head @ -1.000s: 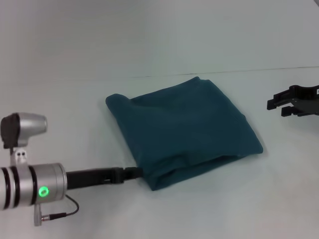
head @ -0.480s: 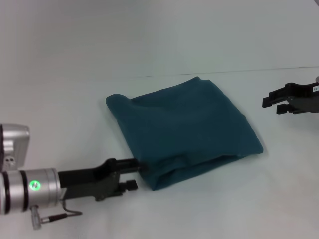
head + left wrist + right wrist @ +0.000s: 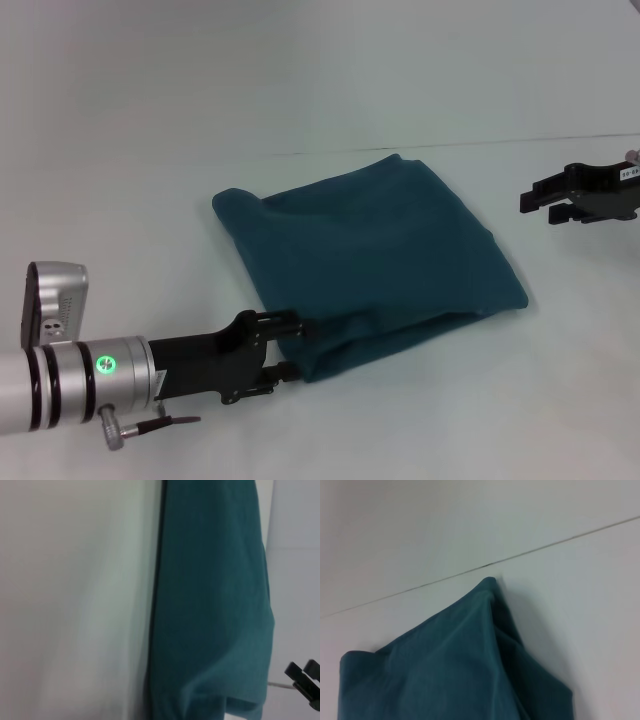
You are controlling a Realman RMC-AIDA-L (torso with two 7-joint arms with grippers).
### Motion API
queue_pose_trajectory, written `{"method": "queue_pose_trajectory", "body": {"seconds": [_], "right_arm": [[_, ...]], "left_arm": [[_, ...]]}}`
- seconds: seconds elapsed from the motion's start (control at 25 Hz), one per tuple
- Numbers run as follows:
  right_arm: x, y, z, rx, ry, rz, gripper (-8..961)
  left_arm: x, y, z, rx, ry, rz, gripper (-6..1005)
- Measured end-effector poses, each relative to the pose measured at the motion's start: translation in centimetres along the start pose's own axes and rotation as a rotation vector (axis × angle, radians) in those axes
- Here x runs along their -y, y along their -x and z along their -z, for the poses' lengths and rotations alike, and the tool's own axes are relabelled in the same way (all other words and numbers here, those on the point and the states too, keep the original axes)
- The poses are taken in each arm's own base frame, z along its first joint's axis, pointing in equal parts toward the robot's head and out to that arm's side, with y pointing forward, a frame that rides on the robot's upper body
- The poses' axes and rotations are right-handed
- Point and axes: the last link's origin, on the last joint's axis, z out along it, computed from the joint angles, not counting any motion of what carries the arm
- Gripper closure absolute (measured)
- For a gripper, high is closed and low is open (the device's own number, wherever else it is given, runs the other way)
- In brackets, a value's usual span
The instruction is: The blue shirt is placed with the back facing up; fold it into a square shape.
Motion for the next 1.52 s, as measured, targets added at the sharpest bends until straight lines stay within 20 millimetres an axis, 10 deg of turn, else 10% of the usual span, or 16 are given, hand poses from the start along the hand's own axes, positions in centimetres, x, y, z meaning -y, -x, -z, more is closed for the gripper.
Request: {"method": "queue_pose_trajectory", "body": {"seconds": [1.52], "right_arm": [[0.2, -0.1, -0.1, 0.002, -0.004, 0.029, 338]], "left_arm": [[0.3, -0.4, -2.2, -0.035, -0.08, -0.001, 583]]}}
